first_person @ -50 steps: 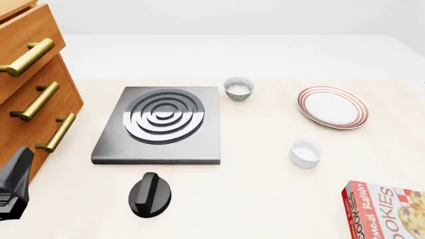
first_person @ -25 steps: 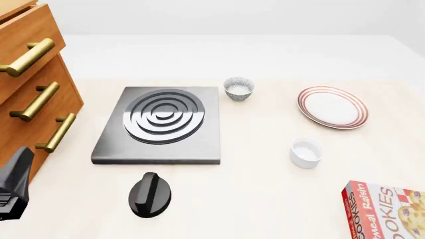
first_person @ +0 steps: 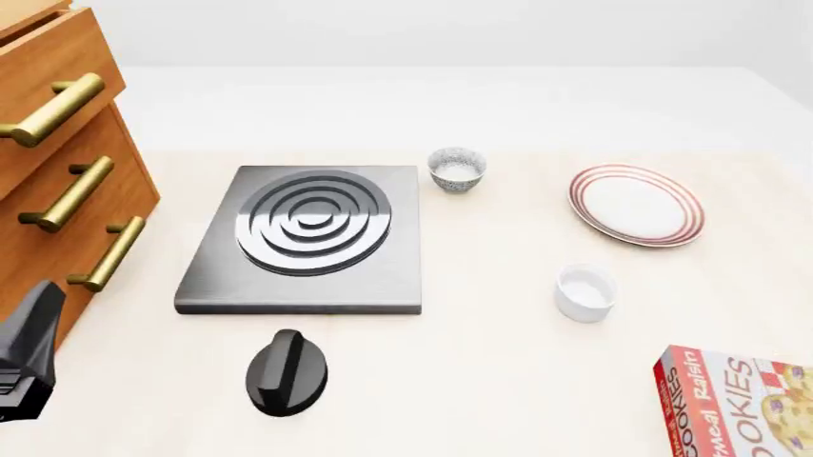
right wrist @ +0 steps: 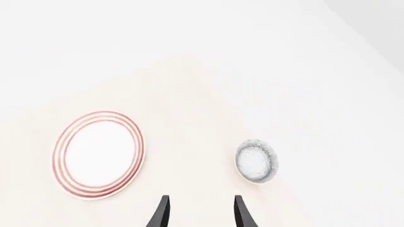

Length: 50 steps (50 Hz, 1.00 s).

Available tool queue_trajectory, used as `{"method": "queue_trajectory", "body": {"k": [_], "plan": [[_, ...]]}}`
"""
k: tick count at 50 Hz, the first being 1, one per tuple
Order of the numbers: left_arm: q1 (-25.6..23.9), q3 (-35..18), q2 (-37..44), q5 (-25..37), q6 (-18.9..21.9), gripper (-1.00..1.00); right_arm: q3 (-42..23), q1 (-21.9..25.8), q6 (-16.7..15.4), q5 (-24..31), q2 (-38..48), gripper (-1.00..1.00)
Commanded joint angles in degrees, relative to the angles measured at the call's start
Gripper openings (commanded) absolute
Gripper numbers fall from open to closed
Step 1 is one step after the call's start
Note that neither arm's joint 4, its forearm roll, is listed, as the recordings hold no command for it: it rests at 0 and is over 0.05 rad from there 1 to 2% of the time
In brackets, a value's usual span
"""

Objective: Pick the akita bowl next to the cookies box and place it on the plate.

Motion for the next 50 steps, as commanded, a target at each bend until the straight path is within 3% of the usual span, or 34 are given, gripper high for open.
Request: {"method": "queue_trajectory", "body": {"k": [1, 26, 50], "plan": [[0.0, 0.0, 0.0, 0.0, 0.0, 1.0, -8.3, -5.5, -0.3, 4.6, 6.5, 1.0], [0.0, 0.0, 0.0, 0.0, 0.0, 1.0, -27.9, -13.2, 1.6, 16.9, 17.5, 1.0], [0.0, 0.0, 0.0, 0.0, 0.0, 1.0, -38.6, -19.1, 2.3, 21.9, 27.8, 1.0]]}}
